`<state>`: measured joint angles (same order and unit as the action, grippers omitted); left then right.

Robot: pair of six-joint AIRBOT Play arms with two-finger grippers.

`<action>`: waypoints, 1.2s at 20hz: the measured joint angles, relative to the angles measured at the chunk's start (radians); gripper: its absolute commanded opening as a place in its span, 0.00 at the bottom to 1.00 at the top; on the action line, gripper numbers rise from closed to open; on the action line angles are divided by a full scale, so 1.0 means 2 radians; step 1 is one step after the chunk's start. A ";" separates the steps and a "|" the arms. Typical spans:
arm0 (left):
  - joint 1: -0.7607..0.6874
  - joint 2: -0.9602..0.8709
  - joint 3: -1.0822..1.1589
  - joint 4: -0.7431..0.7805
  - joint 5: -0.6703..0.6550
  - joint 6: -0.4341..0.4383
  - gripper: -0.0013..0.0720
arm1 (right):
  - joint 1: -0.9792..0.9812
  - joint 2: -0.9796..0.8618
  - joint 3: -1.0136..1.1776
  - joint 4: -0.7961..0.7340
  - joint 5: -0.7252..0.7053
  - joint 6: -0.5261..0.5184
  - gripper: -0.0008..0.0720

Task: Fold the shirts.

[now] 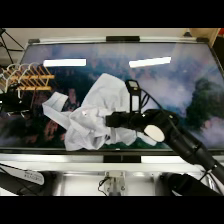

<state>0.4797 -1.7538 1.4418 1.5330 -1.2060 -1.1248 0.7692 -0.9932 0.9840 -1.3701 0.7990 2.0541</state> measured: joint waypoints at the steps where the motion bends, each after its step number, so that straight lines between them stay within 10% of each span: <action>1: -0.001 -0.002 0.000 0.006 0.002 -0.002 0.45 | 0.000 0.000 0.000 0.000 0.000 0.000 0.12; 3: -0.003 -0.004 0.000 0.012 0.007 -0.006 0.10 | 0.000 0.000 0.000 -0.002 0.000 0.000 0.12; 17: -0.023 0.090 0.152 0.010 -0.038 -0.081 0.09 | 0.000 0.000 0.041 -0.070 0.034 0.000 0.12; 24: -0.146 0.215 0.215 -0.040 -0.094 -0.127 0.09 | -0.003 0.000 0.113 -0.185 0.133 0.002 0.12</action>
<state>0.1875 -1.3231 1.8721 1.4536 -1.3937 -1.3792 0.7639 -0.9932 1.2110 -1.7397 1.0657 2.0575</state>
